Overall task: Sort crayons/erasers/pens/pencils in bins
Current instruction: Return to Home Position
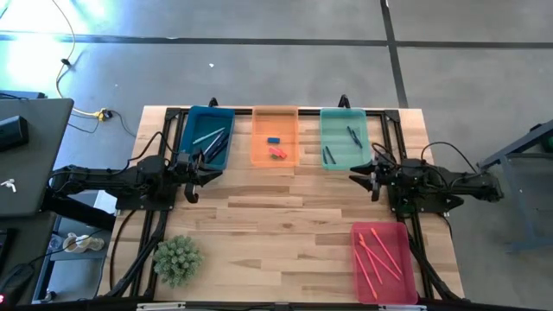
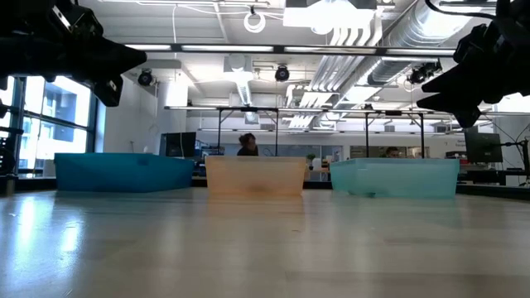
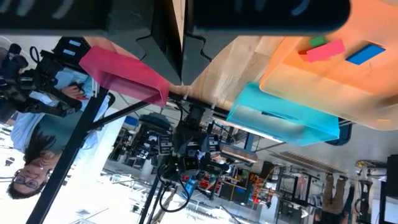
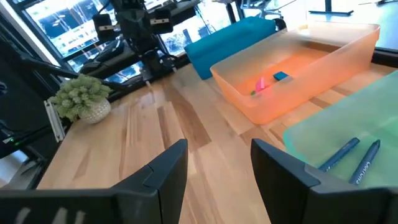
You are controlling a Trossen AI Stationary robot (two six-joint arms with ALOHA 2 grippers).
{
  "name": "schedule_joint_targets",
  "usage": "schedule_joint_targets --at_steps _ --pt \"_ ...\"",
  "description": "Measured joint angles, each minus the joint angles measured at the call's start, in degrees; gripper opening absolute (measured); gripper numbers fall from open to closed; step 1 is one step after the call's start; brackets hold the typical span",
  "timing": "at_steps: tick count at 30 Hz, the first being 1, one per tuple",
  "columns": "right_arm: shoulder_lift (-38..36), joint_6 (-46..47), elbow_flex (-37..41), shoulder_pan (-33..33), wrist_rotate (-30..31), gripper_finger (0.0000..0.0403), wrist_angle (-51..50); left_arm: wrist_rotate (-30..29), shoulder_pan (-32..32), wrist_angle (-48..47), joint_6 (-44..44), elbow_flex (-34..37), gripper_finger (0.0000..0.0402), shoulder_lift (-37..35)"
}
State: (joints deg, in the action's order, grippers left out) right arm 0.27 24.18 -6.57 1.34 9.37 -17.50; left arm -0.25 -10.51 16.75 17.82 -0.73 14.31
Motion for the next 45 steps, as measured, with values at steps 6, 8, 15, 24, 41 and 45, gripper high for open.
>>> schedule_joint_targets --at_steps 6,8,15,24,41,45 --pt "0.02 6.53 0.0 0.0 -0.34 0.0169 -0.08 0.0 0.0 0.0 0.0 0.0 0.0001 0.0" --pt "0.02 7.32 0.0 0.0 -0.36 0.0169 -0.3 0.0 0.01 0.0 0.0 0.0 0.0 0.0" --pt "0.02 2.71 0.0 0.0 -0.37 0.0169 -1.59 0.0 -0.01 0.0 0.0 0.0 0.0 0.0" --pt "0.02 2.84 -0.02 0.0 -0.37 0.0169 -1.59 0.0 -0.01 0.01 0.0 0.0 0.0001 0.0" --pt "0.02 2.78 -0.04 0.02 -0.37 0.0169 -1.57 0.0 0.01 0.0 0.0 0.0 0.0 0.0" --pt "0.02 2.78 -0.04 0.0 -0.36 0.0169 -1.57 0.0 0.0 0.0 0.0 0.0 0.0 -0.01"
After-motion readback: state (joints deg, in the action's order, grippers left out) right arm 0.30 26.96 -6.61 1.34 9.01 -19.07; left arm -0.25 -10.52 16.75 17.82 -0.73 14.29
